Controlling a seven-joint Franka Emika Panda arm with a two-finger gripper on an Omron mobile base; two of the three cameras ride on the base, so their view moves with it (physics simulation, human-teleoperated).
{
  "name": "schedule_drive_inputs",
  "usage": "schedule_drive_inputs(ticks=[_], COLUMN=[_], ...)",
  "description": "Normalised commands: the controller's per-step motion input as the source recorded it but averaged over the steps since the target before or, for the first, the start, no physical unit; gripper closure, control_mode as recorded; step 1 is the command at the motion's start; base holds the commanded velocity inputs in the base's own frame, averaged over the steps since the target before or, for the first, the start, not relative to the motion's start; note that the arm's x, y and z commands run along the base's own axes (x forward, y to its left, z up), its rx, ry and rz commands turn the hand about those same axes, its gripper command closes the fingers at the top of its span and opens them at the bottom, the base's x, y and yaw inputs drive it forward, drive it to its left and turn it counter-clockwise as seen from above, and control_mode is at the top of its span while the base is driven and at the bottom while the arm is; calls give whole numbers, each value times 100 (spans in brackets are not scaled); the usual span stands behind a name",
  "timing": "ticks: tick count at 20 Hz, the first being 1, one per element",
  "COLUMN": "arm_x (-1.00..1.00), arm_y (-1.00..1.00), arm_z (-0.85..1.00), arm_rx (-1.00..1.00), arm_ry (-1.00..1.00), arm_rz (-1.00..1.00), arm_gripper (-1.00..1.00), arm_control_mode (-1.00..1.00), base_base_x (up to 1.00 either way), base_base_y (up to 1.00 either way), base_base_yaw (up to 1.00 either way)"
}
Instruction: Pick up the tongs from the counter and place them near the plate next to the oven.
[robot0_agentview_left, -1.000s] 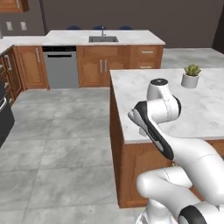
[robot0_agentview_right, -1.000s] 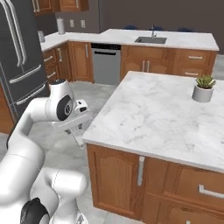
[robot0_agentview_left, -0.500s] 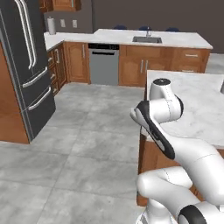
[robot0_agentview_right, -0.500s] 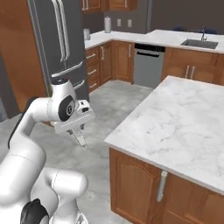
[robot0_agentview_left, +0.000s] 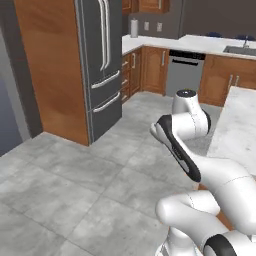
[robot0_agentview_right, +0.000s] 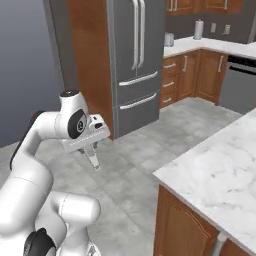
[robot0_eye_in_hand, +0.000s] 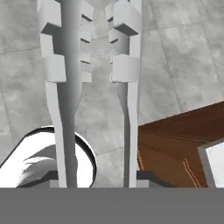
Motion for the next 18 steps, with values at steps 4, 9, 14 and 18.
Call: schedule_drive_inputs(ticks=[4,9,14,18], arm_x=[0,0,0,0], arm_y=[0,0,0,0], arm_z=[0,0,0,0], arm_rx=[0,0,0,0], arm_ry=[0,0,0,0], arm_rz=[0,0,0,0], arm_gripper=[100,100,100,100], arm_control_mode=[100,100,100,100], base_base_x=[-15,-30,-23,-19], base_base_y=[0,0,0,0], base_base_yaw=[57,56,58,59])
